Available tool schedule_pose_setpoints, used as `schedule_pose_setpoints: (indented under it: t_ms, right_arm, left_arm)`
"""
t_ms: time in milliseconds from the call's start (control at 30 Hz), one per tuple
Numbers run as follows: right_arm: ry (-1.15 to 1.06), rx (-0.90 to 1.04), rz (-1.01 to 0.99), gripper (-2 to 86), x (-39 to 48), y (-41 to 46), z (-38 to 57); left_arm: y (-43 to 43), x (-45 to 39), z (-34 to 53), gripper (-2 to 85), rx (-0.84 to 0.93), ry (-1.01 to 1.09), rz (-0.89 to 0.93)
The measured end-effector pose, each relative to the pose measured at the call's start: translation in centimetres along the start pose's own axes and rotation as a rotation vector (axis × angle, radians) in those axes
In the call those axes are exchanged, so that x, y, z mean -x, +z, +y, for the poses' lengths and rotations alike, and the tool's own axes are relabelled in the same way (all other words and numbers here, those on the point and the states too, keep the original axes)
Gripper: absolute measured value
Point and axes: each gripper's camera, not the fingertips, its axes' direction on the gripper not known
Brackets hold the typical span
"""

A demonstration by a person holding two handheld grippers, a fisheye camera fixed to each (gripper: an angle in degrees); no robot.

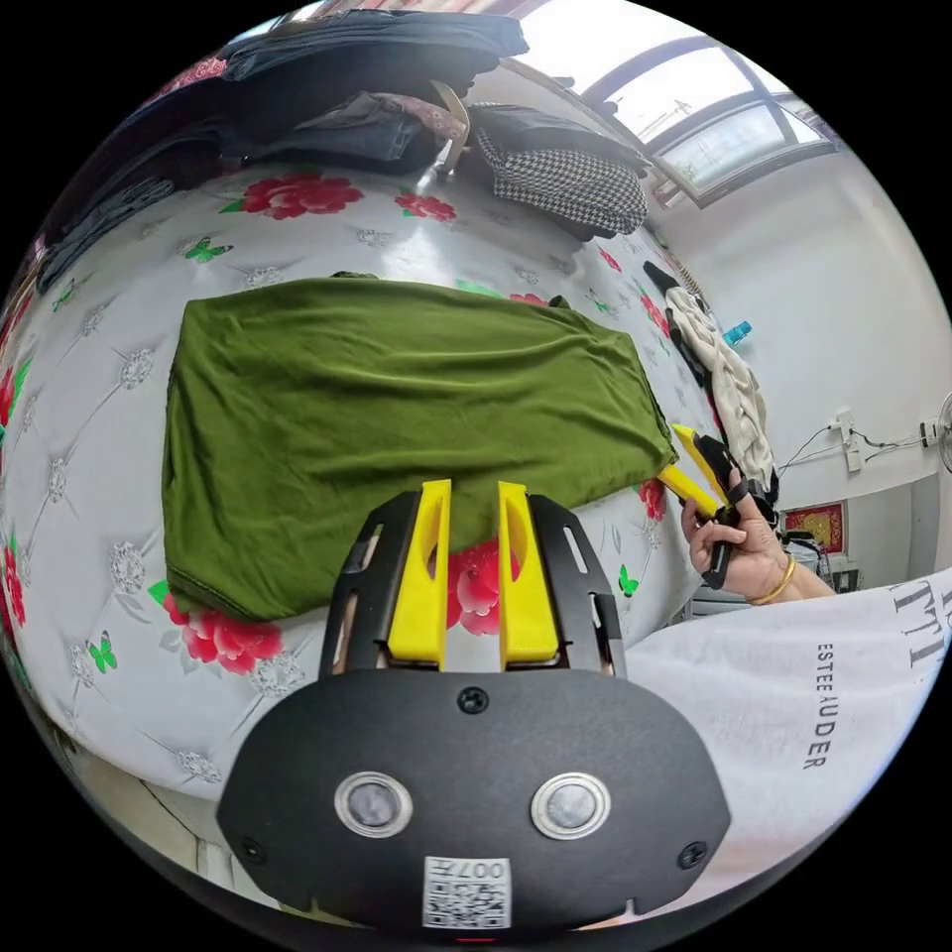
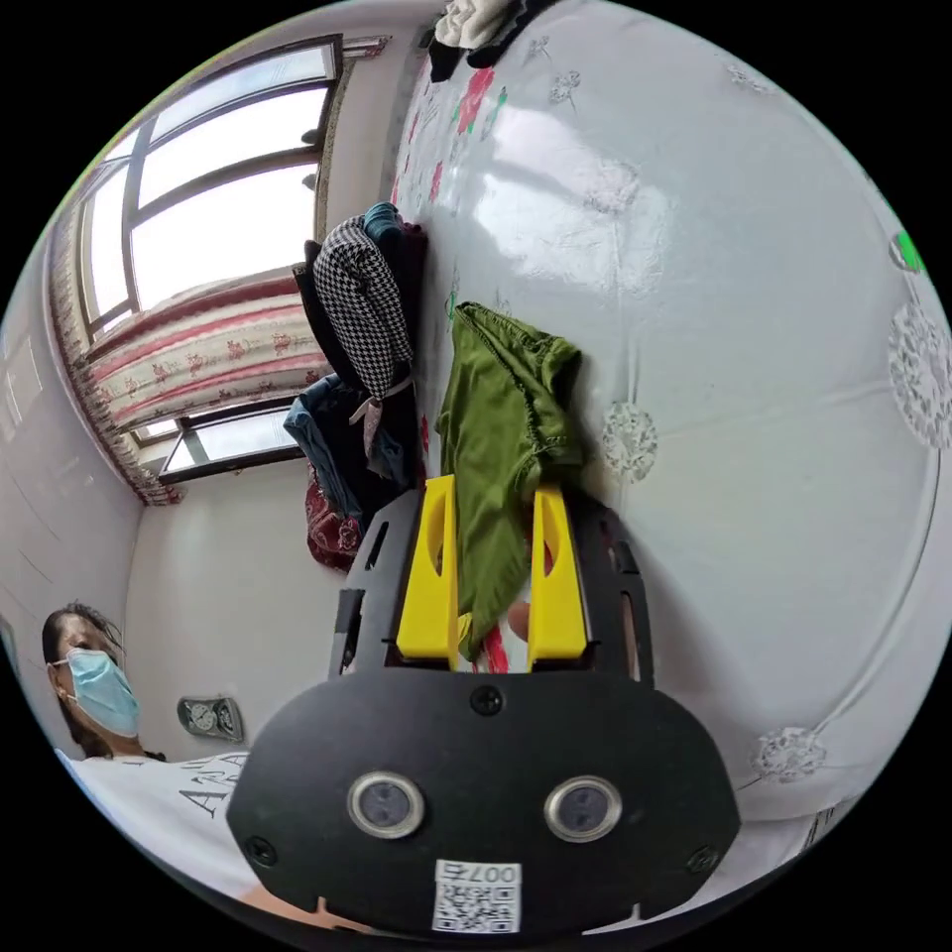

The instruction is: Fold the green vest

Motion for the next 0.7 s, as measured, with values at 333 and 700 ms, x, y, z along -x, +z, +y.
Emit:
schedule_pose_setpoints:
  t_ms: [333,700]
  right_arm:
    - [-0.477,0.17,0.374,0.0,14.2,3.5,-2.6]
    - [-1.506,0.966,0.63,0.9,23.6,27.4,19.4]
  left_arm:
    - [-5.9,5.3,2.9,7.4,-0.09,-0.106,-0.004]
    - [-13.1,15.0,10.8,7.2,-0.223,-0.4,0.02]
